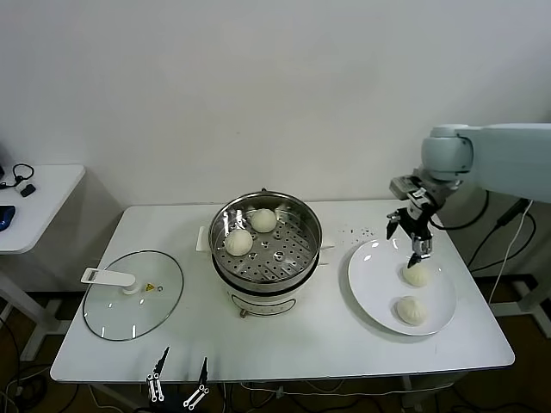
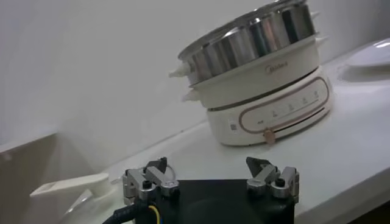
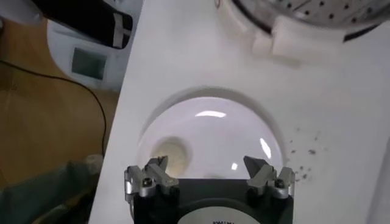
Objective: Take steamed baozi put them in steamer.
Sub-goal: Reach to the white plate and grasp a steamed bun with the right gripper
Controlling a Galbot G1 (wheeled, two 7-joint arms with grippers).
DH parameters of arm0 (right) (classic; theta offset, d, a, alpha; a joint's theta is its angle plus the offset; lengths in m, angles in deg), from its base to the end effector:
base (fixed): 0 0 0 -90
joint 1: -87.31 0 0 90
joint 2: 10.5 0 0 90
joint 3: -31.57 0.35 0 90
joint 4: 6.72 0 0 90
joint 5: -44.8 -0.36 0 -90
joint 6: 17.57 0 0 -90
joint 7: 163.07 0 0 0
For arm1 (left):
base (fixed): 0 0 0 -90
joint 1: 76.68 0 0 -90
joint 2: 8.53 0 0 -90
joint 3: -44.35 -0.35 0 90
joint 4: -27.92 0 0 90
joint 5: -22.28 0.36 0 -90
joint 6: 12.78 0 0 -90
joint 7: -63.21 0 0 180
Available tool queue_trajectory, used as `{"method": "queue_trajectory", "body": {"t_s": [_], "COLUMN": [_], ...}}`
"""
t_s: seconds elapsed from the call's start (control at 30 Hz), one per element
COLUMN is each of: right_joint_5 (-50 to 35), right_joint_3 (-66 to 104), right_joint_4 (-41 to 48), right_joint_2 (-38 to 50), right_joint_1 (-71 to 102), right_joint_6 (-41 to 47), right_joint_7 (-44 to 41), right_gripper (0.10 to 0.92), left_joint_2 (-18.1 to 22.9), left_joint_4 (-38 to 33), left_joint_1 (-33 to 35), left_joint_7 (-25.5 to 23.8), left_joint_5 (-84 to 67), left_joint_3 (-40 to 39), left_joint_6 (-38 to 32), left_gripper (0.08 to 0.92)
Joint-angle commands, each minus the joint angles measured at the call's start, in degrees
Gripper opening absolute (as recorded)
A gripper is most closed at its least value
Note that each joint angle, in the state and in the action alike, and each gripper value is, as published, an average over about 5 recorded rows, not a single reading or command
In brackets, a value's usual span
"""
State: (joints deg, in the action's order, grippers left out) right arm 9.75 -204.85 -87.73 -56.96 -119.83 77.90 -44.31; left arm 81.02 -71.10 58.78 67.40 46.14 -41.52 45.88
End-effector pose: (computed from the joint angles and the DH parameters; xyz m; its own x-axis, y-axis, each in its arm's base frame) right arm 0.5178 -0.1373 -0.0675 0.0483 -0.0350 0.9982 -0.9781 -0.2044 0.0402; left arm 0.0396 0.0279 -0.4585 -0.9899 0.0927 0.1070 0.1273 0.9136 0.3861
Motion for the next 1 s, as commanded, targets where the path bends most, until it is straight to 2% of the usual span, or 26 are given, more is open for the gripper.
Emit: {"method": "queue_trajectory", "body": {"t_s": [0.03, 0.57, 1.0], "right_joint_5": [6.81, 13.64, 15.29], "right_joint_3": [1.86, 17.38, 20.81], "right_joint_4": [-0.59, 3.33, 5.33], "right_joint_2": [9.44, 11.66, 10.67], "right_joint_1": [7.74, 27.35, 31.35], "right_joint_6": [0.37, 2.48, 2.73], "right_joint_7": [1.72, 6.16, 6.5], "right_gripper": [0.823, 0.823, 0.823], "left_joint_2": [0.08, 0.25, 0.39], "left_joint_4": [0.17, 0.49, 0.68], "left_joint_1": [-0.02, -0.07, -0.1], "left_joint_7": [0.11, 0.42, 0.47], "left_joint_5": [0.11, 0.57, 0.71], "left_joint_3": [0.05, 0.55, 0.78], "left_joint_6": [-0.1, -0.17, -0.08], "left_gripper": [0.823, 0.823, 0.823]}}
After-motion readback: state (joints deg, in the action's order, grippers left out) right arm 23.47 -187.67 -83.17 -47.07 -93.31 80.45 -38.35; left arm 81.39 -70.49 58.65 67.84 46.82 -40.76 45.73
